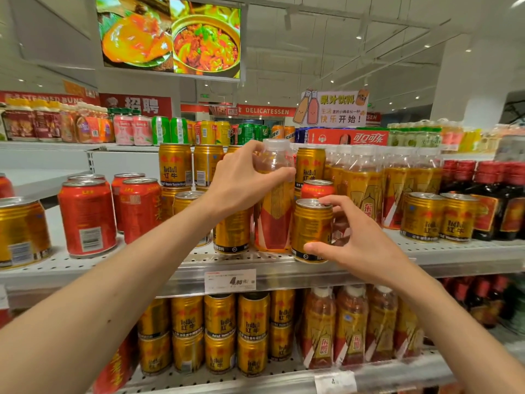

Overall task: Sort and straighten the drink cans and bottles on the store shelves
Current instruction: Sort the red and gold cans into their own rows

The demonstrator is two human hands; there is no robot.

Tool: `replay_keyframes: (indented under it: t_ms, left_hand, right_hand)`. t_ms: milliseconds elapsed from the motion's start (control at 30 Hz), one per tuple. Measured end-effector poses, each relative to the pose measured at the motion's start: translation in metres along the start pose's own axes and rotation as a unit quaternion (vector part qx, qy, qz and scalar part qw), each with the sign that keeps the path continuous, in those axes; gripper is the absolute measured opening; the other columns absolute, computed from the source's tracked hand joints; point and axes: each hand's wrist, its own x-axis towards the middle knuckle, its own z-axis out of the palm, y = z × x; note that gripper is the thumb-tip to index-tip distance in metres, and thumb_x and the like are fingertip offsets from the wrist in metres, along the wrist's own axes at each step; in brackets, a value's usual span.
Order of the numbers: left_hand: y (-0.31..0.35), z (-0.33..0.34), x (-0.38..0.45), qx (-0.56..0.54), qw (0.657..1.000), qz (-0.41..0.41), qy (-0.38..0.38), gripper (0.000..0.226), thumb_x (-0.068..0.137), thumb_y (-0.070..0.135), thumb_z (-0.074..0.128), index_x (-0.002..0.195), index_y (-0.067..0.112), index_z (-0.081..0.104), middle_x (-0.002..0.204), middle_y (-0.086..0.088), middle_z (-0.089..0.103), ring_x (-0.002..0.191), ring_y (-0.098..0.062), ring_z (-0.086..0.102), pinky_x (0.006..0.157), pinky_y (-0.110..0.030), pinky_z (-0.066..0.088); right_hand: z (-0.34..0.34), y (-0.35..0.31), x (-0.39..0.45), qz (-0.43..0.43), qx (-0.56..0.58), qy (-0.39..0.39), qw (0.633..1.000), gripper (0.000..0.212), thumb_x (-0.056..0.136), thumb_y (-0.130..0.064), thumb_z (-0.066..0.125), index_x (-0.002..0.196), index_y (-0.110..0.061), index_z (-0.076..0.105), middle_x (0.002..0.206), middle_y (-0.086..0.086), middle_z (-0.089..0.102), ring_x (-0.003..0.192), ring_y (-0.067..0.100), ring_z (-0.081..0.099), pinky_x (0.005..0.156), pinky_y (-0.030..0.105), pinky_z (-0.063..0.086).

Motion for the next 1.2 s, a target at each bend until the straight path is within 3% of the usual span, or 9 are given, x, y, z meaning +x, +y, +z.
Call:
replay_keyframes:
  t_ms: [67, 233, 567, 733, 800, 900, 1067, 1133, 1200]
  left_hand:
    - [0.004, -0.004, -0.003, -0.005, 1.000, 0.010, 0.010, 0.066, 0.076, 0.068, 0.070, 0.126, 0.025, 0.059, 0.098, 0.014, 0.066, 0.088, 0.001, 0.062, 0.071, -0.019, 0.052]
    - [0.012, -0.024, -0.013, -0.036, 0.999, 0.002, 0.006, 0.062, 0.076, 0.068, 0.071, 0.122, 0.027, 0.062, 0.101, 0.011, 0.070, 0.092, -0.005, 0.066, 0.081, -0.034, 0.060]
    - [0.000, -0.082, -0.060, -0.087, 0.995, -0.019, -0.043, 0.056, 0.071, 0.065, 0.070, 0.118, 0.036, 0.065, 0.103, 0.019, 0.071, 0.092, 0.006, 0.065, 0.064, -0.007, 0.051]
    - [-0.010, -0.104, -0.072, -0.090, 0.995, -0.021, -0.045, 0.052, 0.068, 0.063, 0.070, 0.112, 0.034, 0.069, 0.099, 0.016, 0.075, 0.092, 0.003, 0.068, 0.070, -0.010, 0.052]
    - [-0.015, -0.108, -0.074, -0.089, 0.995, -0.023, -0.041, 0.050, 0.068, 0.062, 0.071, 0.110, 0.035, 0.069, 0.098, 0.017, 0.075, 0.091, 0.003, 0.068, 0.069, -0.005, 0.049]
    - [-0.020, -0.110, -0.077, -0.072, 0.996, -0.027, -0.040, 0.052, 0.067, 0.064, 0.070, 0.111, 0.036, 0.068, 0.099, 0.017, 0.074, 0.093, 0.003, 0.067, 0.070, -0.010, 0.050]
    - [-0.026, -0.106, -0.079, -0.059, 0.997, -0.033, -0.049, 0.059, 0.066, 0.071, 0.067, 0.116, 0.038, 0.065, 0.102, 0.021, 0.071, 0.094, 0.010, 0.064, 0.072, -0.012, 0.049]
    - [-0.028, -0.105, -0.080, -0.067, 0.996, -0.036, -0.056, 0.063, 0.066, 0.071, 0.067, 0.119, 0.036, 0.064, 0.105, 0.018, 0.072, 0.096, 0.006, 0.066, 0.077, -0.018, 0.053]
    - [-0.029, -0.104, -0.081, -0.070, 0.995, -0.039, -0.057, 0.063, 0.067, 0.071, 0.066, 0.119, 0.036, 0.064, 0.106, 0.018, 0.071, 0.097, 0.003, 0.066, 0.076, -0.018, 0.052]
  right_hand:
    - [-0.003, 0.001, 0.000, 0.000, -0.001, -0.006, 1.000, 0.077, 0.075, -0.052, 0.081, 0.138, -0.042, 0.039, 0.125, -0.018, 0.049, 0.115, 0.012, 0.057, 0.099, 0.040, 0.052]
    - [-0.008, 0.004, 0.001, 0.004, 0.009, -0.016, 1.000, 0.076, 0.075, -0.047, 0.082, 0.139, -0.041, 0.041, 0.132, -0.012, 0.048, 0.114, 0.011, 0.056, 0.090, 0.030, 0.052]
    - [0.014, -0.011, 0.018, -0.058, -0.015, -0.008, 0.998, 0.074, 0.077, -0.047, 0.082, 0.140, -0.037, 0.043, 0.124, -0.021, 0.052, 0.112, 0.009, 0.061, 0.095, 0.034, 0.056]
    - [0.034, -0.023, 0.038, -0.069, -0.101, -0.008, 0.993, 0.080, 0.081, -0.053, 0.077, 0.148, -0.032, 0.039, 0.133, -0.007, 0.059, 0.099, 0.006, 0.056, 0.096, 0.039, 0.055]
    - [0.043, -0.026, 0.045, -0.057, -0.111, -0.002, 0.992, 0.082, 0.083, -0.051, 0.076, 0.152, -0.030, 0.036, 0.143, -0.003, 0.049, 0.104, 0.011, 0.057, 0.100, 0.045, 0.053]
    - [0.057, -0.028, 0.056, -0.049, -0.120, 0.015, 0.991, 0.084, 0.086, -0.043, 0.076, 0.155, -0.023, 0.032, 0.149, 0.001, 0.046, 0.128, 0.021, 0.054, 0.108, 0.048, 0.046]
    - [0.072, -0.029, 0.064, -0.029, -0.121, 0.029, 0.992, 0.089, 0.091, -0.033, 0.073, 0.161, -0.019, 0.019, 0.161, 0.003, 0.037, 0.144, 0.024, 0.044, 0.113, 0.057, 0.040]
    - [0.068, -0.031, 0.061, -0.022, -0.097, 0.032, 0.995, 0.086, 0.092, -0.032, 0.072, 0.160, -0.020, 0.020, 0.160, 0.001, 0.038, 0.133, 0.022, 0.055, 0.109, 0.057, 0.045]
    - [0.058, -0.036, 0.052, -0.031, -0.059, 0.048, 0.997, 0.078, 0.092, -0.032, 0.071, 0.157, -0.022, 0.029, 0.152, -0.001, 0.046, 0.099, 0.008, 0.067, 0.097, 0.047, 0.055]
